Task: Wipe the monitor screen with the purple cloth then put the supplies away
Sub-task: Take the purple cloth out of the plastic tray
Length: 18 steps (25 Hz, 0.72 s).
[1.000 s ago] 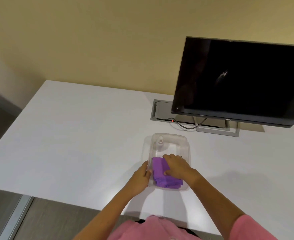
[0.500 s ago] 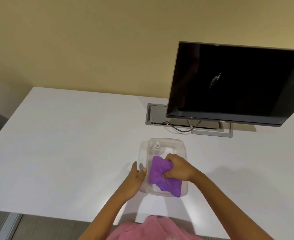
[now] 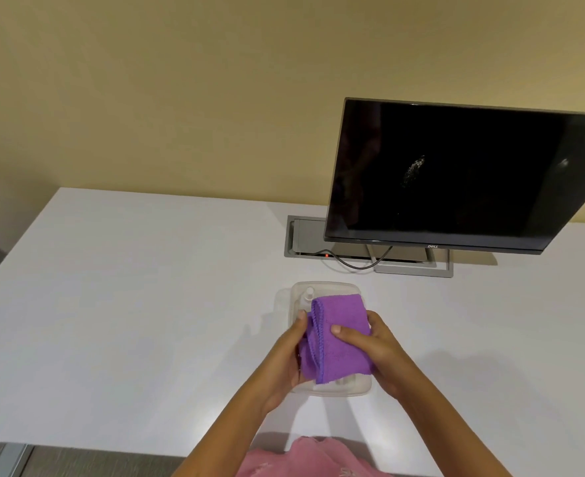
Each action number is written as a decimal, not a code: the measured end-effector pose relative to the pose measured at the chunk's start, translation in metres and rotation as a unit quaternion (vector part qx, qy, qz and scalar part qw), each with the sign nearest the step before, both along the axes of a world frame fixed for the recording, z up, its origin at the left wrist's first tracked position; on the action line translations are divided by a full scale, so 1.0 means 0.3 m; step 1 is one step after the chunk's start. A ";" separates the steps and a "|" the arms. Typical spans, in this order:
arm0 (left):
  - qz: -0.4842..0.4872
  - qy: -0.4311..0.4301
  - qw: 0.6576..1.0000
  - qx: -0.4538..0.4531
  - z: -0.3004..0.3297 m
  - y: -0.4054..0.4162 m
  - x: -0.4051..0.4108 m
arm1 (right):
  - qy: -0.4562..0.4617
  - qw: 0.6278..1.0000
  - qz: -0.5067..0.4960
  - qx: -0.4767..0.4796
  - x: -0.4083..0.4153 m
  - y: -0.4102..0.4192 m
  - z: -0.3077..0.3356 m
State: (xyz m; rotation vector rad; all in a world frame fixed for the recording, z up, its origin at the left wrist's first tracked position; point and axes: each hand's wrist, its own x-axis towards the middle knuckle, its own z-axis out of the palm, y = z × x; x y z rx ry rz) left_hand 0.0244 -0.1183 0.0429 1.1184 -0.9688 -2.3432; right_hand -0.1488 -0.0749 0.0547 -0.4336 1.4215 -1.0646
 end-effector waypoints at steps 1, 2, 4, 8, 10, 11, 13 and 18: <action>0.004 -0.002 1.000 -0.002 0.000 0.002 -0.013 | 0.027 1.000 -0.009 0.001 0.011 0.002 -0.004; 0.017 -0.014 1.000 -0.003 -0.003 0.003 -0.019 | 0.054 0.998 -0.011 0.002 0.020 0.004 -0.008; 0.049 -0.034 0.998 -0.001 -0.022 0.002 -0.025 | 0.083 0.997 0.003 0.001 0.035 0.009 -0.012; 0.114 -0.015 0.991 0.066 -0.044 0.000 -0.021 | 0.164 0.986 0.014 -0.006 0.063 0.018 -0.019; 0.122 -0.030 0.991 0.042 -0.043 -0.004 -0.021 | 0.184 0.983 -0.010 -0.019 0.051 0.021 -0.031; 0.122 -0.036 0.992 0.020 -0.040 -0.006 -0.020 | 0.183 0.983 -0.021 -0.025 0.043 0.022 -0.027; 0.122 -0.028 0.992 -0.004 -0.024 -0.017 -0.014 | 0.127 0.991 -0.045 -0.020 0.020 0.020 -0.015; 0.113 0.006 0.993 -0.026 0.051 -0.054 -0.015 | -0.186 0.979 -0.086 0.005 -0.071 0.033 0.020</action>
